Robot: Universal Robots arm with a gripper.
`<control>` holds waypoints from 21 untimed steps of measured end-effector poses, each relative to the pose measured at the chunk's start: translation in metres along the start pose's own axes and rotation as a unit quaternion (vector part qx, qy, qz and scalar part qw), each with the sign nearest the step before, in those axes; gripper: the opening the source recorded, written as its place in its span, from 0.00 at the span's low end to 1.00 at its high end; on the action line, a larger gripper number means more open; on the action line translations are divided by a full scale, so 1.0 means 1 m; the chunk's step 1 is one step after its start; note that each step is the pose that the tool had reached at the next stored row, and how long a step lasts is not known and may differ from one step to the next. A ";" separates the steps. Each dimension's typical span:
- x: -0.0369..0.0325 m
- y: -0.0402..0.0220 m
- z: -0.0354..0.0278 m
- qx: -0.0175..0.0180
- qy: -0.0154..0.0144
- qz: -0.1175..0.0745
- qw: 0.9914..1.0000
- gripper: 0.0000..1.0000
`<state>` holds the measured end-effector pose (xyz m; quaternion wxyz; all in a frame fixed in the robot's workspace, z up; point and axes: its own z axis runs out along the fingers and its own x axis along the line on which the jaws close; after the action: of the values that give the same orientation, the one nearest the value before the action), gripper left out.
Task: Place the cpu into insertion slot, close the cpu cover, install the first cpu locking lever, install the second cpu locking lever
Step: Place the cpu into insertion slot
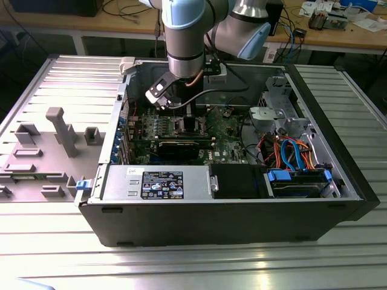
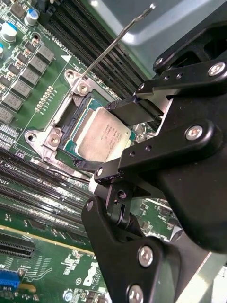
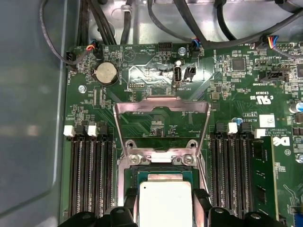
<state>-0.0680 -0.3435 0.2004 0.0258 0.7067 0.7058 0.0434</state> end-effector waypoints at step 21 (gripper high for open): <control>0.0011 -0.0004 0.0041 0.000 -0.001 0.004 1.000 0.54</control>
<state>-0.0681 -0.3423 0.1963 0.0260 0.7098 0.7026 0.0432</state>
